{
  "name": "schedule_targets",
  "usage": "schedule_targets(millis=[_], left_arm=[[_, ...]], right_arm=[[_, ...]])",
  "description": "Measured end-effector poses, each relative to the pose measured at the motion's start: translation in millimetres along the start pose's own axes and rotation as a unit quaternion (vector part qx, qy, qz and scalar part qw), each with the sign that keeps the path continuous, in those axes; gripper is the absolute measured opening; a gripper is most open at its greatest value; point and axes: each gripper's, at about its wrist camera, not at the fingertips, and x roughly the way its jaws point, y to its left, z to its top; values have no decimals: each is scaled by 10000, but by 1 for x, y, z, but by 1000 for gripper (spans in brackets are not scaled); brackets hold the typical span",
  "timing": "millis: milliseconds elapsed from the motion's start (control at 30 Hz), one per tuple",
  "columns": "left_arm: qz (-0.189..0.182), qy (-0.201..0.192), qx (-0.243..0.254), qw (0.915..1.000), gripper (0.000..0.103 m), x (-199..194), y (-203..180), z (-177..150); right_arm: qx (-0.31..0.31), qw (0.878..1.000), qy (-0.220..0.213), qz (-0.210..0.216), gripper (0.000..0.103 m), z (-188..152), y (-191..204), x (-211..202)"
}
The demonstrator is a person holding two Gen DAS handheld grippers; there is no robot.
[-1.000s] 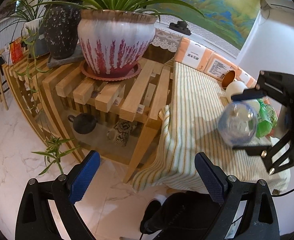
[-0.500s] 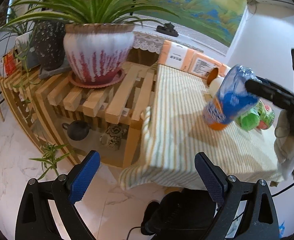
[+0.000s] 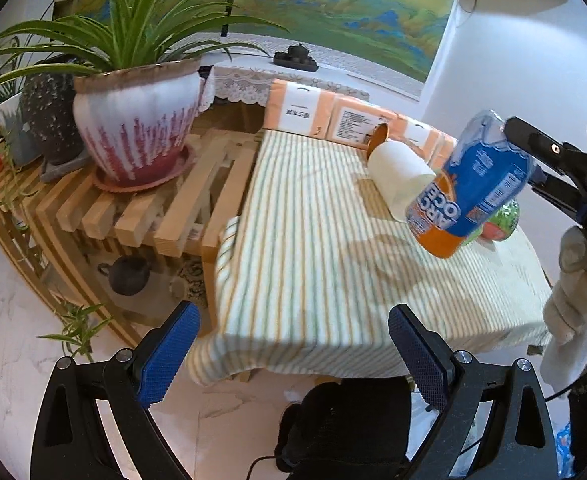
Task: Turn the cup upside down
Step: 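Rotate the blue bottle upright with the right gripper and lower it to the table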
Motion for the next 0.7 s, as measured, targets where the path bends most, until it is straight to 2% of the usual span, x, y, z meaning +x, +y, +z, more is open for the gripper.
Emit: schedule_targets(millis=[367,700], left_arm=[[170,-400,371,9984,97,6,-37,15],[238,-714,656,9950,97,5,-73,23]], right_arm=[[517,9947,-15,-890,64,-22,-29,-30],[580,9886,-274,-1361,64,-27,-32,-51]])
